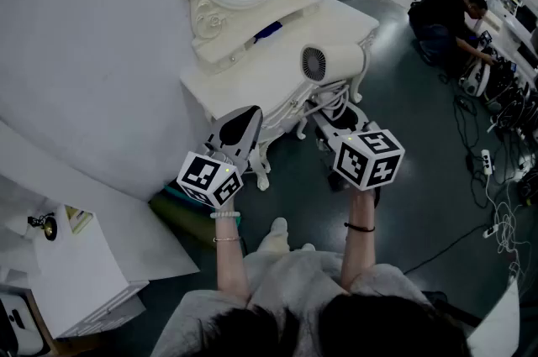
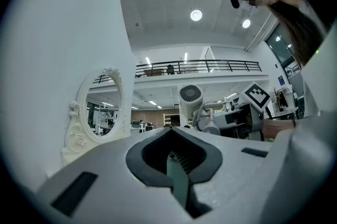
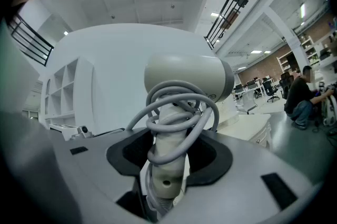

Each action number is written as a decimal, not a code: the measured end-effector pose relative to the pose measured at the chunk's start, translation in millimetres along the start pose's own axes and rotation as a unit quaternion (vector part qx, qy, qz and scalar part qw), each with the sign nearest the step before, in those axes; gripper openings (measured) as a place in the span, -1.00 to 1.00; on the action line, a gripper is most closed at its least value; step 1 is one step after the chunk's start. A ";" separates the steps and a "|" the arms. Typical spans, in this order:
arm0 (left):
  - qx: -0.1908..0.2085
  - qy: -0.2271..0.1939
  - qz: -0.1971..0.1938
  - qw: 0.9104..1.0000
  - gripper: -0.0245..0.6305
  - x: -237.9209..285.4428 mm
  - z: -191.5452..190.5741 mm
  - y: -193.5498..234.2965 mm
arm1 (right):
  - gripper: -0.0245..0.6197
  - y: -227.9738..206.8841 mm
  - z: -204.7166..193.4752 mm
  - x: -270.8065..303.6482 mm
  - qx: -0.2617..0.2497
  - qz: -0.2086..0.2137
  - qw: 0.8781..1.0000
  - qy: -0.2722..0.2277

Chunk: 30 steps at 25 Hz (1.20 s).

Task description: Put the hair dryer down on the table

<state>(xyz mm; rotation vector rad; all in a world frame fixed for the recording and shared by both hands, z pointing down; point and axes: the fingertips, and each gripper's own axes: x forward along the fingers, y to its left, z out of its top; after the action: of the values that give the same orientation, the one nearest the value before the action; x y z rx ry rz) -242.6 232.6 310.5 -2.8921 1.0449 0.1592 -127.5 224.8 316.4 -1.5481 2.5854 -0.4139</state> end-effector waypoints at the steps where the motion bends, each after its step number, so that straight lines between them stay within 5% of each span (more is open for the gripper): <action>1: -0.002 -0.002 0.001 1.000 -0.91 -0.1 0.2 -0.4 | -0.34 -0.2 0.3 -0.1 -0.001 0.000 1.000 0.002; 15: -0.021 0.015 -0.012 1.000 -0.91 4.5 -17.5 -39.1 | -0.34 -13.5 -9.9 -23.8 -0.010 0.001 1.000 0.022; 30: -0.051 0.042 0.014 0.998 -0.91 23.3 -55.3 -1.0 | -0.34 -38.7 -28.2 22.5 0.007 0.015 0.998 0.053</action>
<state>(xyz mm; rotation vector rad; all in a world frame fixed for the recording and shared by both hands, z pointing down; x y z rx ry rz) -220.0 213.4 362.7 -3.0007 1.1237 0.0959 -111.6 192.9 355.6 -1.5200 2.6752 -0.5237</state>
